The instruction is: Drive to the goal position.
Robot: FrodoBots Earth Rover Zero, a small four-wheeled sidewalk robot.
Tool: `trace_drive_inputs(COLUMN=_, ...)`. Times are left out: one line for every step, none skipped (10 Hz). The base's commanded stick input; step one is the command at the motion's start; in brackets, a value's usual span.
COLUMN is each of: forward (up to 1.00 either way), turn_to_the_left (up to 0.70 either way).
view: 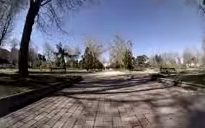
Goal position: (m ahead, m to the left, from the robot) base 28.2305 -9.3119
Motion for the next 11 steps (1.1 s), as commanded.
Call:
trace_drive_inputs(forward=0.85, turn_to_the_left=0.00)
trace_drive_inputs(forward=0.85, turn_to_the_left=0.00)
trace_drive_inputs(forward=0.85, turn_to_the_left=0.00)
trace_drive_inputs(forward=0.85, turn_to_the_left=0.00)
trace_drive_inputs(forward=0.85, turn_to_the_left=0.00)
trace_drive_inputs(forward=0.85, turn_to_the_left=0.00)
trace_drive_inputs(forward=0.85, turn_to_the_left=0.00)
trace_drive_inputs(forward=0.85, turn_to_the_left=0.00)
trace_drive_inputs(forward=0.85, turn_to_the_left=0.00)
trace_drive_inputs(forward=0.85, turn_to_the_left=0.00)
trace_drive_inputs(forward=0.85, turn_to_the_left=0.00)
